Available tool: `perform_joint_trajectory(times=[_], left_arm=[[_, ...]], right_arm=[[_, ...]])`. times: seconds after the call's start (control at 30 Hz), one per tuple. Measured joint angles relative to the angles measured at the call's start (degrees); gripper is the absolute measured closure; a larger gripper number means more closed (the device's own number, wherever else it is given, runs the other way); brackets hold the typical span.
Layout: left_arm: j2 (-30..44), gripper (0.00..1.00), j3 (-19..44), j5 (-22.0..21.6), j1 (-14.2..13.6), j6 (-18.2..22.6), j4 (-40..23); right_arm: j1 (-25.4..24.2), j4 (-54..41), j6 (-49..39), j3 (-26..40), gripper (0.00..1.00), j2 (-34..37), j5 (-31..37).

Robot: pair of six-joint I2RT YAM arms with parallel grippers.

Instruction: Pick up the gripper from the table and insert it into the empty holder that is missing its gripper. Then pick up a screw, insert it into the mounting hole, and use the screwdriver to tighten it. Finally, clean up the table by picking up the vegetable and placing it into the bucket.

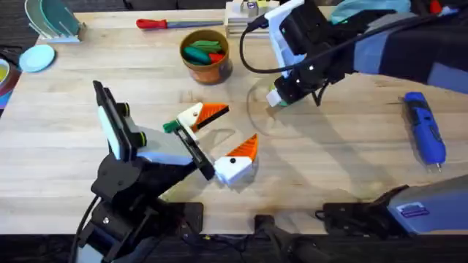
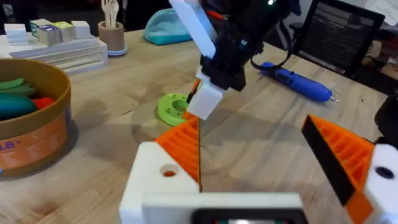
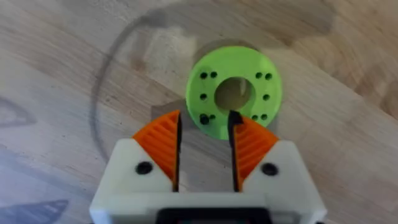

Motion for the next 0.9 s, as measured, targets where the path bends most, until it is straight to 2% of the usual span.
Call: perform_joint_trajectory(times=[0.07, 0.4, 0.67, 0.83, 0.9], left_arm=[[0.00, 0.008, 0.00, 0.00, 0.00, 0.00, 0.02], [0.00, 0.008, 0.00, 0.00, 0.00, 0.00, 0.02], [0.00, 0.008, 0.00, 0.00, 0.00, 0.01, 0.02], [0.01, 0.008, 0.00, 0.00, 0.00, 0.00, 0.02], [0.02, 0.008, 0.00, 0.00, 0.00, 0.00, 0.00]], right_arm=[[0.00, 0.08, 0.00, 0.00, 0.621, 0.72, 0.01], [0.00, 0.28, -0.02, 0.00, 0.728, 1.39, 0.03], [0.00, 0.37, -0.02, 0.00, 0.859, 1.39, 0.18], [0.00, 0.48, -0.02, 0.00, 0.985, 1.39, 0.22], [0.00, 0.48, -0.04, 0.02, 0.993, 1.39, 0.21]])
